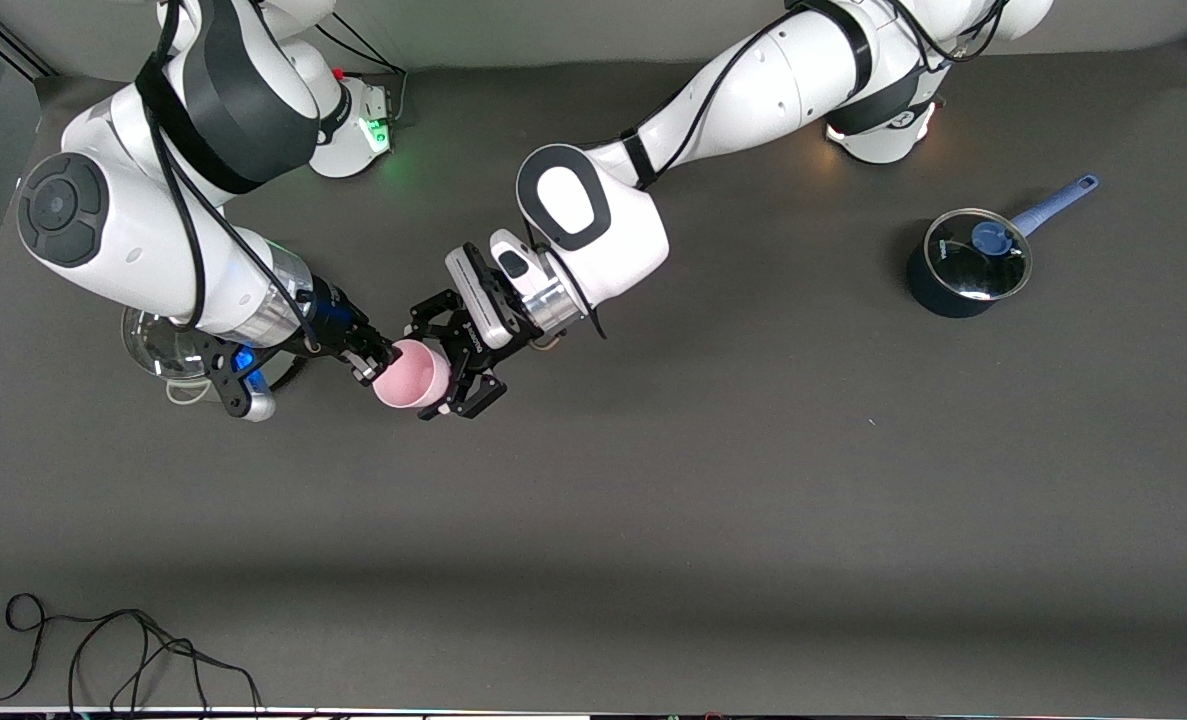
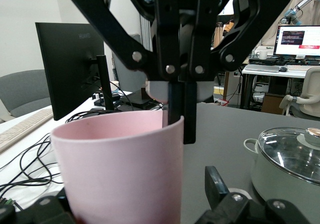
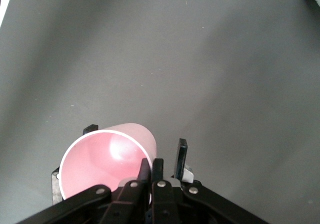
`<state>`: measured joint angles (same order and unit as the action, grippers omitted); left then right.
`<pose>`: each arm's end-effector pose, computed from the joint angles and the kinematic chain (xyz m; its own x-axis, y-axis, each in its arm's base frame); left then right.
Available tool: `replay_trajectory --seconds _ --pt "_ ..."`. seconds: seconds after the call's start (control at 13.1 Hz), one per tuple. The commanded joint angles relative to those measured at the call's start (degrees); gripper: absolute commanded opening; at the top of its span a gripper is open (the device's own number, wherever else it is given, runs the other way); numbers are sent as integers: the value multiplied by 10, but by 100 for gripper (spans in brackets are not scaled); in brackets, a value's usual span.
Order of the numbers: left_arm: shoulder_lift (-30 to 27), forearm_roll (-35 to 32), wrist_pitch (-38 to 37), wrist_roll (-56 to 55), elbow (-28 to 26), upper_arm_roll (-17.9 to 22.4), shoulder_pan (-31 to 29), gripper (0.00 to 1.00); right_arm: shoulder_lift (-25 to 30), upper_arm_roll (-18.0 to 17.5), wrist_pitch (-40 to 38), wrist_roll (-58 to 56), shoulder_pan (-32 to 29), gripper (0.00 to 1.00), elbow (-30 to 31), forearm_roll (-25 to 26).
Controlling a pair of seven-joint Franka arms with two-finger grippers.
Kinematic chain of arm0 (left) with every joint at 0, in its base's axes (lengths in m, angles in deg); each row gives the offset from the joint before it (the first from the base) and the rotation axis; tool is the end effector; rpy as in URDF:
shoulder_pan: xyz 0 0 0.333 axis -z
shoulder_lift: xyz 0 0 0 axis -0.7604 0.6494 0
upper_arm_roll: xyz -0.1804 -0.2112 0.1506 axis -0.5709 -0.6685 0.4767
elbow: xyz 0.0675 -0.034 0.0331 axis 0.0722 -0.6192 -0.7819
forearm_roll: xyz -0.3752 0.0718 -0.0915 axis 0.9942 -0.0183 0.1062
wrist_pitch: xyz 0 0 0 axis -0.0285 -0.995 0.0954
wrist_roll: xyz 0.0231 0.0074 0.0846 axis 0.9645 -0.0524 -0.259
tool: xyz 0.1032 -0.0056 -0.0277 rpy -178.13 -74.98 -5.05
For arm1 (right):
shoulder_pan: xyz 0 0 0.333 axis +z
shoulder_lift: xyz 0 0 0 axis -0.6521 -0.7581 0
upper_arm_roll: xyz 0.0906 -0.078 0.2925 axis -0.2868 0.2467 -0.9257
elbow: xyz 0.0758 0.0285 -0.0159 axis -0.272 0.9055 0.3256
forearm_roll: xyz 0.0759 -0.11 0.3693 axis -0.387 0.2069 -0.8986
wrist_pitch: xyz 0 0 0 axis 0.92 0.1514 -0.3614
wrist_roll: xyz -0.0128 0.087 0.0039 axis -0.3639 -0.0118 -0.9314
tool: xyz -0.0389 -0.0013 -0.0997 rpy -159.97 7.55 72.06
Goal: Transfer pink cup from left to right arm
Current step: 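Close the right gripper on the pink cup, then open the left gripper and withdraw while the right gripper pulls the cup away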
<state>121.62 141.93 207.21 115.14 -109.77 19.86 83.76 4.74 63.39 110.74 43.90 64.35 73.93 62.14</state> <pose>0.5340 -0.6003 0.3726 0.0918 -0.2001 0.9755 -0.8763 -0.4814 -0.0163 0.6057 0.2480 0.5354 0.5777 -0.7869 -0.2169 -0.8133 -0.5776 -0.0706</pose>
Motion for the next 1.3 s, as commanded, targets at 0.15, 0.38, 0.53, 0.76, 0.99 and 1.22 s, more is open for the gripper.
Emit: replay_trajectory --seconds 0.15,0.38,0.53,0.76,0.99,1.22 --pt "-8 -41 -6 -5 4 47 -4 100 -3 5 49 8 2 0 0 77" --pt "-13 -74 -61 -5 -19 52 -49 100 -5 10 56 -35 -8 0 1 130" --pt "-36 -99 -130 -5 -67 52 -100 100 -16 15 74 -92 -34 0 0 167" --pt "-85 -134 -275 -5 -145 52 -202 100 -26 18 101 -232 -96 0 1 199" --pt "-151 -139 -427 -6 -235 52 -309 100 -21 19 107 -471 -178 0 1 175" --pt "-203 -190 -535 -20 -296 55 -384 100 -16 20 101 -716 -270 0 -2 115"
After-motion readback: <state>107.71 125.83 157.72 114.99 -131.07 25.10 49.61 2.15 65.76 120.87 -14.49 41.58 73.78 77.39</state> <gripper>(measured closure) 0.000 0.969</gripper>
